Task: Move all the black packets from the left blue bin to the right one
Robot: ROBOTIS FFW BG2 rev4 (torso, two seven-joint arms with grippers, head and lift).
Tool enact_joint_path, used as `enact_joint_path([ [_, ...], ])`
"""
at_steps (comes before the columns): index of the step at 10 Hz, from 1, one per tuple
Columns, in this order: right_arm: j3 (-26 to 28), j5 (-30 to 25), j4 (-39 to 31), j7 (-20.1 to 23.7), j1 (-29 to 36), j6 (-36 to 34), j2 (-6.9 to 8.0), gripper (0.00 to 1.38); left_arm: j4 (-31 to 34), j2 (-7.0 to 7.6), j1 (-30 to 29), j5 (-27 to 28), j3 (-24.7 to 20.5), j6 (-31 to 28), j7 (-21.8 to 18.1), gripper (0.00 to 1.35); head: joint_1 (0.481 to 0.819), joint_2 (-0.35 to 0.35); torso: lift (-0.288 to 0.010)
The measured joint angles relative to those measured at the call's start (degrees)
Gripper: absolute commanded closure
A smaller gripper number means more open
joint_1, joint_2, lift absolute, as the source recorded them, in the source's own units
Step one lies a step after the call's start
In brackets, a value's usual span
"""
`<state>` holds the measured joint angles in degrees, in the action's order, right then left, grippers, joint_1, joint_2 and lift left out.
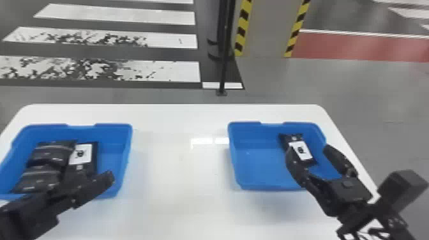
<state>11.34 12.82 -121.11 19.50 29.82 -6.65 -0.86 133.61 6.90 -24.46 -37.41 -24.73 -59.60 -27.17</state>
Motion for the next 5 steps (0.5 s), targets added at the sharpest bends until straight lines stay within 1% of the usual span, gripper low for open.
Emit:
enact_joint_path([
  [1, -1.45, 1.08, -3.03, -0.02, 3.19, 0.36, 0.44, 0.14, -1.00, 0.13, 1.37, 2.09, -0.99, -1.14, 0.08, 0.19, 0.695, 0.001, -0.140],
  [2, -3.23, 2.20, -5.99, 0.04, 6.33, 0.45, 0.62, 0.14, -2.89, 0.59, 3.34, 4.10, -1.58, -2.09, 0.13, 0.19, 0.695, 0.056, -0.140],
  [3, -4.79, 3.15, -8.25, 0.10, 8.82, 0.46, 0.64, 0.14, -4.87, 1.27, 5.28, 5.72, -1.75, -2.64, 0.82, 0.19, 0.695, 0.083, -0.140],
  [5, -6.97, 5.53, -10.60, 0.09, 12.72, 0.40, 0.67, 0.14, -9.21, 2.26, 9.62, 8.50, -1.78, -3.61, 2.74, 0.19, 0.695, 0.163, -0.140],
])
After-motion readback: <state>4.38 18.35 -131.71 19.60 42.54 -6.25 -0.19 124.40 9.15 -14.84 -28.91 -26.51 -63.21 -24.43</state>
